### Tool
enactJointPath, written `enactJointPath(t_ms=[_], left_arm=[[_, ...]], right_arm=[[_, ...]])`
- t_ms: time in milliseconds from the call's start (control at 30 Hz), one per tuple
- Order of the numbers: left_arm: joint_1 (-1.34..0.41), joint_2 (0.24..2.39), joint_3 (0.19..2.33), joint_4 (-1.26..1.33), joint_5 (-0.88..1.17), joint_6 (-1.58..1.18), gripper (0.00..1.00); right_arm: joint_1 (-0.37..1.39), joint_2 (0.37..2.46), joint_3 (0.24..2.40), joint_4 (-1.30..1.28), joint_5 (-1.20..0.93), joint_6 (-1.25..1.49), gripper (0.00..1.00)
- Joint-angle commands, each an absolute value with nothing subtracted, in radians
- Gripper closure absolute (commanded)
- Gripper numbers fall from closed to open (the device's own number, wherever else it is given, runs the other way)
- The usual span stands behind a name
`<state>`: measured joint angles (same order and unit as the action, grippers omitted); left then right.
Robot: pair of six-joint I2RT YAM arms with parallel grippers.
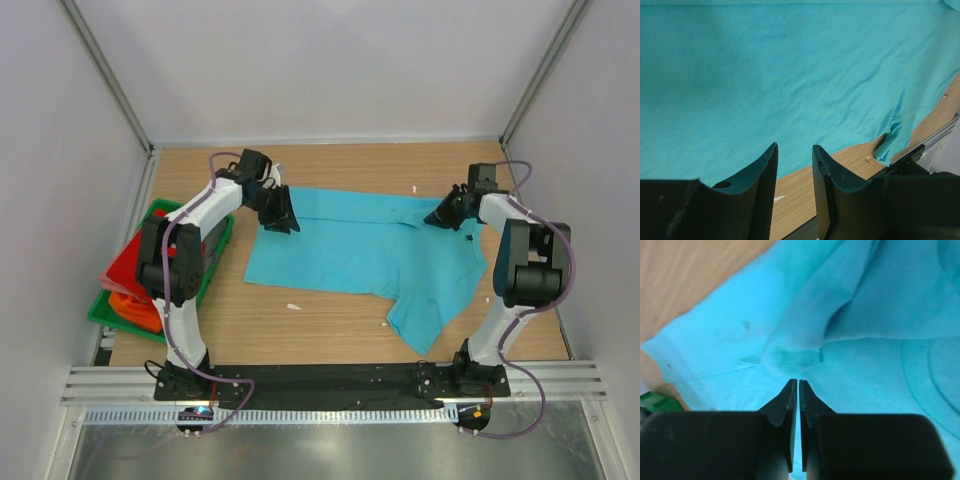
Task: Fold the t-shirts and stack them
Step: Fold the tshirt
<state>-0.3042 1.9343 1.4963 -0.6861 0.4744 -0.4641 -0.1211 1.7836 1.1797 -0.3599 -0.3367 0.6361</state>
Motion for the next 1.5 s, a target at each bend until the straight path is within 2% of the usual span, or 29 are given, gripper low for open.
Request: enactJointPath(t_ms=[0,67,133,700,867,1000,1167,1467], left_arm=[[-0.299,1.921,1.539,-0.672,0.509,-0.463,0.65],[-0.301,1.921,1.537,-0.673,0.508,-0.463,0.65],[-0.299,1.919,1.529,-0.670,0.506,-0.463,0.65],[-0.299,1.913,1.516,-0.683,0.502,-0.463,0.65],[-0.299,1.913,1.517,-0.686,0.503,-0.459,0.65],[-0.299,1.913,1.513,-0.687,0.503,-0.456,0.65],[-0.301,1.919,1.514,-0.680,0.511,-0.462,0.66],[-0.301,1.921,1.520,-0.678,0.517,-0.462,0.66]], right_arm=[[-0.124,1.836,1.207,-0.379,-0.345,0.537,0.86],[-0.118,1.839,1.195,-0.371,-0.341,0.541,0.76],[-0.118,1.847,1.169,-0.336,-0.353,0.557,0.73],[-0.113,1.950,1.189,-0.241,-0.402,0.626,0.73],[-0.114,1.948,1.223,-0.270,-0.404,0.634,0.75],[-0.114,1.921,1.255,-0.376,-0.333,0.606,0.73],[-0.106,1.861,1.252,-0.377,-0.339,0.600,0.71],[-0.097,1.936,1.284,-0.348,-0.356,0.617,0.72]])
